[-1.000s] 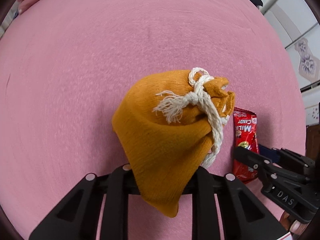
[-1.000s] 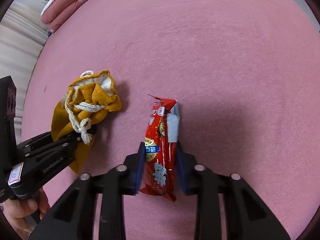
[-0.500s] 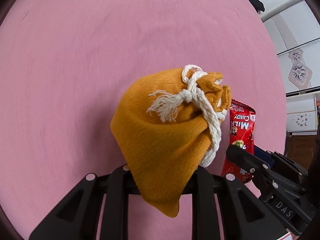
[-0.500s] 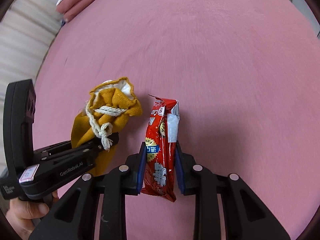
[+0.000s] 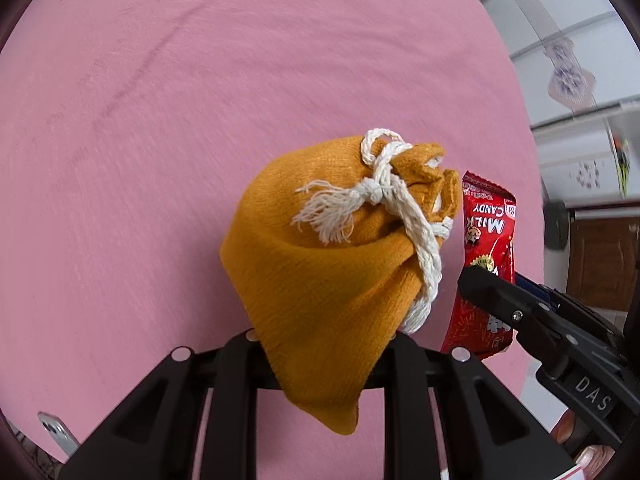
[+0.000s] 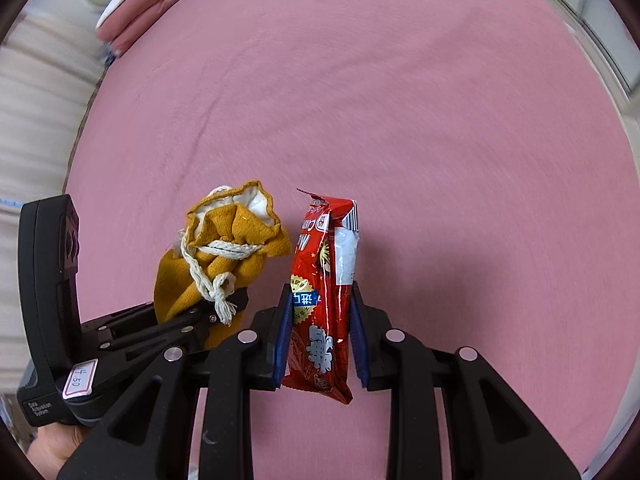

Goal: Collect trash
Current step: 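Carry the pouch and wrapper over the yellow bin and open both tools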

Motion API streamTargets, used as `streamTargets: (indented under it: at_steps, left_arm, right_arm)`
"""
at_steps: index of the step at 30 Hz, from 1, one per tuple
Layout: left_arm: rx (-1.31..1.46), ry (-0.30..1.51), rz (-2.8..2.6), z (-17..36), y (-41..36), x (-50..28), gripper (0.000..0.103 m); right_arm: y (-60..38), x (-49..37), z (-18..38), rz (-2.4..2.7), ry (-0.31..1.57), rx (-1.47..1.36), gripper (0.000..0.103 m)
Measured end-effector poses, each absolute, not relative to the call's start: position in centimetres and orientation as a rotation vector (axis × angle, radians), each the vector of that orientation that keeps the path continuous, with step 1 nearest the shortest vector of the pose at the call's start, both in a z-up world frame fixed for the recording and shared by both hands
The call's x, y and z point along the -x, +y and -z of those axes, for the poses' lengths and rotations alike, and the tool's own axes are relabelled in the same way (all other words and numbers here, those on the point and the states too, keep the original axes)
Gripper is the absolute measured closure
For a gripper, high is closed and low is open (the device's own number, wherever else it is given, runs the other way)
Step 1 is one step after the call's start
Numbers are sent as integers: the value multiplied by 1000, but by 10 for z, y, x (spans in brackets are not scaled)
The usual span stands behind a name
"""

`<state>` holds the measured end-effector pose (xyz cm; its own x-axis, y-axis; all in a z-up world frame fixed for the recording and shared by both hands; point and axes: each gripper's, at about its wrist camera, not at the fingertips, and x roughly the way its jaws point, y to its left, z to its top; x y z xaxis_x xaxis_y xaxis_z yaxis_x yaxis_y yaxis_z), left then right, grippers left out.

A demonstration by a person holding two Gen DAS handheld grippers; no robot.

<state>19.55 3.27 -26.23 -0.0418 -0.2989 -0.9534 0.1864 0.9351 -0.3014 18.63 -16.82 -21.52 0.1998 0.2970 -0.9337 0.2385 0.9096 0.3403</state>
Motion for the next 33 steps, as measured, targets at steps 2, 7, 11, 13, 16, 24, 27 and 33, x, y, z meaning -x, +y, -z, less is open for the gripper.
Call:
streamTargets:
  at_steps: [2, 7, 11, 13, 16, 24, 27, 33]
  left_arm:
    - [80, 1569, 428, 255, 25, -177, 84]
    - [27, 1570, 501, 249, -10, -160, 84]
    - [-4, 1562, 530, 247, -38, -137, 84]
    - [-25, 1559, 548, 243, -48, -127, 84]
    - [-65, 1552, 574, 240, -83, -111, 84]
    - [-79, 1544, 597, 231, -200, -63, 84]
    - [-83, 1545, 603, 231, -241, -55, 84]
    - [-108, 1556, 633, 239, -316, -42, 84]
  right_arm:
    - [-176, -169, 209, -8, 1373, -488, 77]
    - [-194, -135, 195, 70, 1335, -548, 77]
    - [-211, -107, 189, 105, 1305, -570, 77]
    - [-226, -98, 185, 122, 1284, -584, 77]
    - [-257, -76, 181, 140, 1256, -607, 77]
    - [-359, -34, 174, 141, 1243, -631, 77]
    - [-396, -19, 174, 146, 1234, -634, 77]
    - [-466, 3, 182, 177, 1226, -669, 77]
